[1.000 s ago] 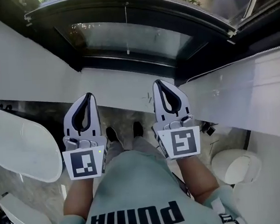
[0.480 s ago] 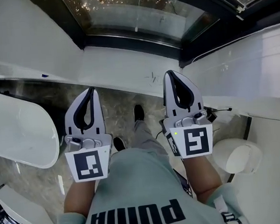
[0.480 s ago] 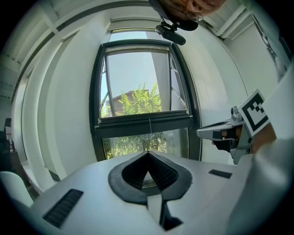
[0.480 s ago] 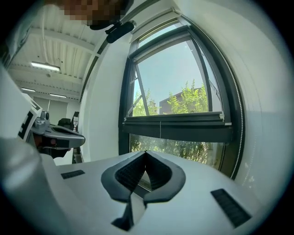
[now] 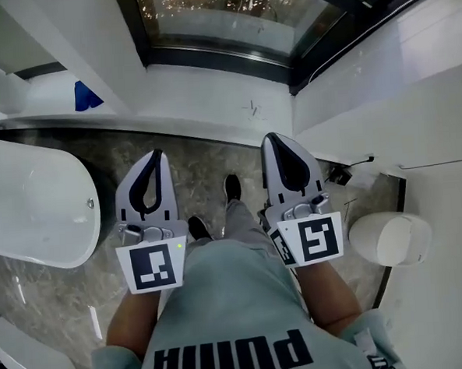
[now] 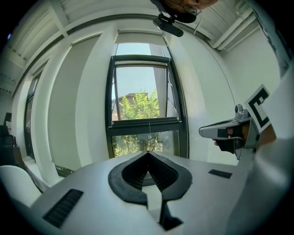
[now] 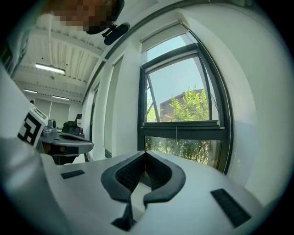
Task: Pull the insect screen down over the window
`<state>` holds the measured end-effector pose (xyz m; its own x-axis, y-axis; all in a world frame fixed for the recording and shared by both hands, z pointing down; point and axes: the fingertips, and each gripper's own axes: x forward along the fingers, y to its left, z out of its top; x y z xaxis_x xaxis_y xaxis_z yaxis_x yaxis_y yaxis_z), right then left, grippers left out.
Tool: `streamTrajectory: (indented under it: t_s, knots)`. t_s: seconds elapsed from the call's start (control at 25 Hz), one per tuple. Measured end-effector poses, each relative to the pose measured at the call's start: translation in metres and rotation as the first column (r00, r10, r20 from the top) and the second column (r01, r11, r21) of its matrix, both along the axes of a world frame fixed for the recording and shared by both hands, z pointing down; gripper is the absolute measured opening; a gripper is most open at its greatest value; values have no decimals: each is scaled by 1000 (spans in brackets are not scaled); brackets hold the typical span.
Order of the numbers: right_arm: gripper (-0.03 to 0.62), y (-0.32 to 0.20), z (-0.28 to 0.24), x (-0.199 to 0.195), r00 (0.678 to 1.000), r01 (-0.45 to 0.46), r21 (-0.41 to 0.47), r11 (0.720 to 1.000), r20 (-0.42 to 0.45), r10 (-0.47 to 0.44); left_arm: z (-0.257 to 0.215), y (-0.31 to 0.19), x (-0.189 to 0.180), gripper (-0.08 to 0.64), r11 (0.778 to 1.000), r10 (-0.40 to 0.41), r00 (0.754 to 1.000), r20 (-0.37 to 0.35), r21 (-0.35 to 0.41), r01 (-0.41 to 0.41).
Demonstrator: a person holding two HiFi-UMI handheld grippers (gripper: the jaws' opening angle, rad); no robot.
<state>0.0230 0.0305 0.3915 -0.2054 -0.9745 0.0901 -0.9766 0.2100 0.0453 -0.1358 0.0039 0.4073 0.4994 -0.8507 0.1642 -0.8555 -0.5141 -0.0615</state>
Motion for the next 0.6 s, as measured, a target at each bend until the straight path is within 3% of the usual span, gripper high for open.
streamTrajectory:
  t_s: [0.28,0.6]
  knots:
    - [6,44,-9,-13,1000,16,9,1000,-12,-16,4,50,-19,12,1000,-20,1000,-17,-5,20]
    - [6,96,7,23,999,46,-29,999,-23,-47,18,99,17,12,998,-55,997,-54,-33,54]
